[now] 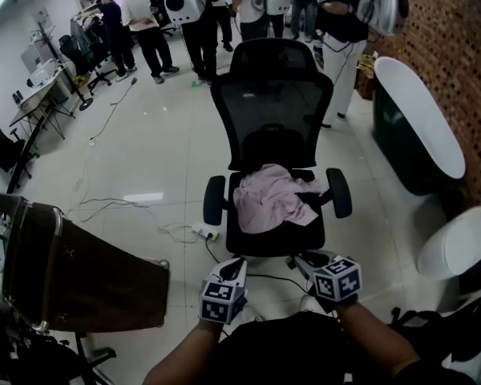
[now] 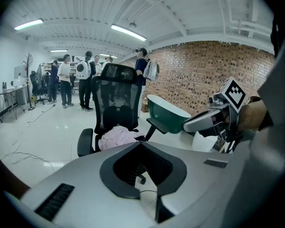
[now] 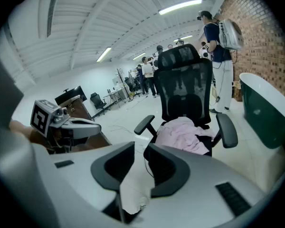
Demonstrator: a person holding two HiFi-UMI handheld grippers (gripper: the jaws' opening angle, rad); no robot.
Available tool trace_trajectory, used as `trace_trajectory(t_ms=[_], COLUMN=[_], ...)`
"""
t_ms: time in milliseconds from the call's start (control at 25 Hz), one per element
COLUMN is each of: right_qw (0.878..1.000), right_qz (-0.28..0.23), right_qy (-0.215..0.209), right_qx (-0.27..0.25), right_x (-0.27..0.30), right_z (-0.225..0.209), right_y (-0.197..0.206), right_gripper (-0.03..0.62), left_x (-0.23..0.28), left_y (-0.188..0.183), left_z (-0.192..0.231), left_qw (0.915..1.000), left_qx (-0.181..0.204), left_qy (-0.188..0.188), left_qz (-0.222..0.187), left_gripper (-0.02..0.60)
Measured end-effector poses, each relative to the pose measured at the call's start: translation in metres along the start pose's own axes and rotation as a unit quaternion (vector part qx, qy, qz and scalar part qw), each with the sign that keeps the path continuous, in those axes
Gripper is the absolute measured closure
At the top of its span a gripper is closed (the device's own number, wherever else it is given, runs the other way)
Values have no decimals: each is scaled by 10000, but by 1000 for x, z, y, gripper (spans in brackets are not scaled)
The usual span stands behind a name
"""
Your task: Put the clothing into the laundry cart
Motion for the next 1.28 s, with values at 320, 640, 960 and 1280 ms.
trace_trajectory(t_ms=[320,640,960,1280], right_qw=[9996,9989,9975,9952], right_qz=[185,273,370,628], right_qy=[25,45,-173,-379], right_qx=[-233,-384,-581,-651], right_x=[26,48,83,120], right_z=[34,32,12,-36], right_y=[-1,-21,-57,-96], right_gripper=[480,481,480,480], left_x=[-14,-14,6,59], left_y=[15,17,2,-25], left_z=[41,66,94,107], left_qw=[9998,9994,9978,9952], left_qx=[-161,-312,-455,-694], left_qy=[-55,-160,-479,-676], left_qz=[71,18,3,135], left_gripper=[583,582,583,583])
Point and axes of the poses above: the fingertips, and each gripper's own axes: x forward along the fingers, z to its left, y out of its underside, the point moved 2 cm from there along -x, backward along the fingers, and after that the axes turned 7 degrees about -y, right-handed, at the moved point
